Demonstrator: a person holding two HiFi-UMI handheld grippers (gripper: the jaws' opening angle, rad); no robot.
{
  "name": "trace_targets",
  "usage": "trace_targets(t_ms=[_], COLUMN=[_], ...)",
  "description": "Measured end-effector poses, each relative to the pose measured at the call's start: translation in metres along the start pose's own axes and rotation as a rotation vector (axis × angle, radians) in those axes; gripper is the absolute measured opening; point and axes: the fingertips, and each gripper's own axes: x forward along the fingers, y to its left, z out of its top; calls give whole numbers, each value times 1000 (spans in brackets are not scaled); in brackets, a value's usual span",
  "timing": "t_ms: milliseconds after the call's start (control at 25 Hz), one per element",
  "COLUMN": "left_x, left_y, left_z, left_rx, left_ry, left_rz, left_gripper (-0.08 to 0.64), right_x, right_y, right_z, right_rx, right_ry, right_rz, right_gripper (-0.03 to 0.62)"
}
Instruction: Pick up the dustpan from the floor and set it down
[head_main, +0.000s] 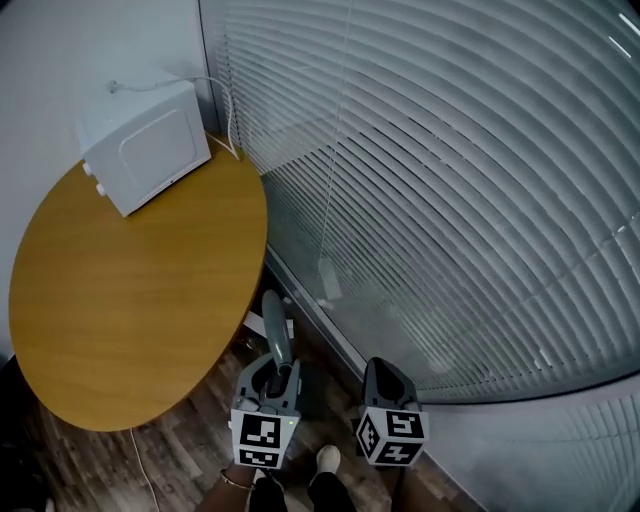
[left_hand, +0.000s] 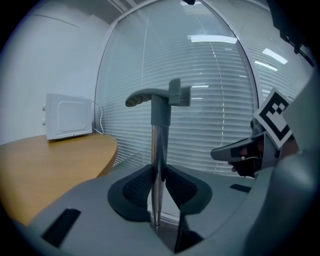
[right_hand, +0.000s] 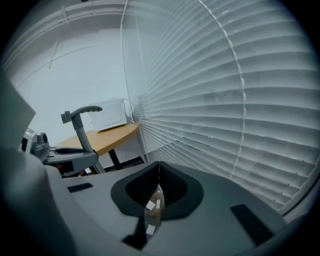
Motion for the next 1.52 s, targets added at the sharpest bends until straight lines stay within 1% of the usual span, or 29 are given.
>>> trace_targets(t_ms=[160, 320, 560, 760, 1160, 1520], left_x=[16, 32, 63, 78, 109, 134], left_y=[-2, -9, -2, 3, 14, 21], left_z=[-32, -56, -80, -99, -112, -115], left_rx=[11, 31, 53, 45, 25, 20], left_ry=[40, 68, 102, 142, 166, 160], left_rz=[0, -11, 0, 3, 15, 17], left_gripper=[94, 94, 94, 94, 94, 94], right_x=[10, 15, 31, 35, 55, 64], right_y=[-7, -12, -19, -25, -34, -36], right_z=[-21, -43, -69, -89, -99, -109], right_rx=[3, 20, 57, 73, 88, 103], right_ry=[16, 34, 63, 102, 131, 157], right_rz=[-3, -8, -20, -34, -49, -61], right_gripper=[32, 32, 32, 32, 32, 32])
